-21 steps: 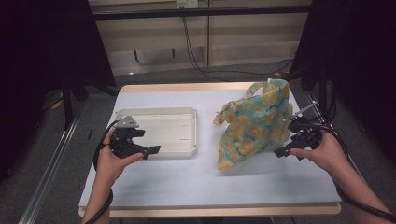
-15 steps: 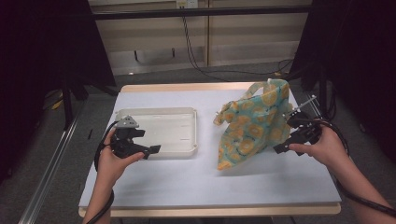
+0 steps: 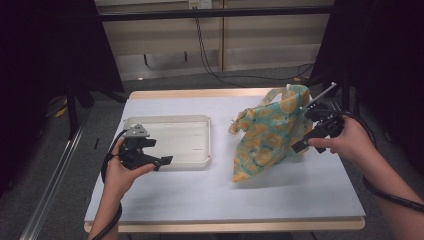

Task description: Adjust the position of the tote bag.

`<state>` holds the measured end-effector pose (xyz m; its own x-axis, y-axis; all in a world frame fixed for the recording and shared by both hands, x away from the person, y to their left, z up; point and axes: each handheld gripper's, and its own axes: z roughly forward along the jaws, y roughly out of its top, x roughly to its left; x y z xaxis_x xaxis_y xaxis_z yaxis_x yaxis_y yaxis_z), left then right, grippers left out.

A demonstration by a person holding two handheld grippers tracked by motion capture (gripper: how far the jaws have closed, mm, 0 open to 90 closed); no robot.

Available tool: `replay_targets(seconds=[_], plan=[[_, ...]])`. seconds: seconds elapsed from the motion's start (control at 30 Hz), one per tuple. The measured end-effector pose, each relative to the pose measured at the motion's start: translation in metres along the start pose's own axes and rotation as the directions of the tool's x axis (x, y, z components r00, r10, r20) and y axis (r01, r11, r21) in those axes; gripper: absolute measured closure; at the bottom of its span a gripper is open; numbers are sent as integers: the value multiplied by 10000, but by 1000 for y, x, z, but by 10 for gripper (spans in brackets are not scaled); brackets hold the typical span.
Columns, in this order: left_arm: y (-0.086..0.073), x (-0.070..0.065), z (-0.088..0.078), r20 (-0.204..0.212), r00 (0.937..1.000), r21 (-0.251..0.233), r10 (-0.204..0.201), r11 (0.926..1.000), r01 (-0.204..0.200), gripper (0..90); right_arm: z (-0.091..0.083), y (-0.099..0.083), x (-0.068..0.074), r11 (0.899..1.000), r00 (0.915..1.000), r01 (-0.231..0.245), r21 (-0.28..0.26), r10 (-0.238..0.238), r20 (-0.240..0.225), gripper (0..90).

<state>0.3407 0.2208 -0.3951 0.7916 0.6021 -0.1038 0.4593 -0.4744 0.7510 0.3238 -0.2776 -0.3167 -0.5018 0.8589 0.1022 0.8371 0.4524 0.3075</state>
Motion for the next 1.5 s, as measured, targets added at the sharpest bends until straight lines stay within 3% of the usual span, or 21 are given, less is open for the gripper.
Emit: replay_targets(seconds=[0.43, 0.63, 0.7, 0.93, 1.0, 1.1, 1.17, 1.23, 1.5], plan=[[2, -1, 5, 54, 10000, 70, 17, 10000, -17, 92, -34, 27, -1, 9996, 9998, -206, 199, 208, -74, 119], [2, -3, 6, -10, 10000, 96, -54, 9999, 54, 94, -48, 37, -4, 9977, 9982, -591, 319, 591, -10, 123], [2, -3, 7, -103, 9999, 157, 103, 9998, -102, 96, -53, 40, -3, 9963, 9970, -767, 386, 766, 53, 125], [3, -4, 8, -45, 10000, 120, 76, 9999, -75, 98, -63, 49, -2, 9952, 9962, -874, 446, 870, 98, 141], [3, -4, 7, -58, 9999, 136, 112, 9998, -112, 98, -68, 55, -2, 9927, 9935, -1135, 415, 1129, 156, 143], [3, -4, 8, -73, 9999, 127, 125, 9998, -124, 100, -72, 58, -2, 9920, 9922, -1238, 243, 1241, -128, 161], [3, -4, 8, -72, 9999, 121, 141, 9998, -140, 102, -78, 64, 0, 9894, 9893, -1446, 102, 1443, 217, 161], [3, -4, 8, -63, 9999, 97, 132, 9999, -131, 102, -80, 67, 0, 9869, 9869, -1614, 73, 1614, 85, 160], [4, -4, 7, -206, 9995, 287, 219, 9994, -213, 102, -83, 80, 2, 9767, 9760, -2135, -205, 2142, 396, 153]])
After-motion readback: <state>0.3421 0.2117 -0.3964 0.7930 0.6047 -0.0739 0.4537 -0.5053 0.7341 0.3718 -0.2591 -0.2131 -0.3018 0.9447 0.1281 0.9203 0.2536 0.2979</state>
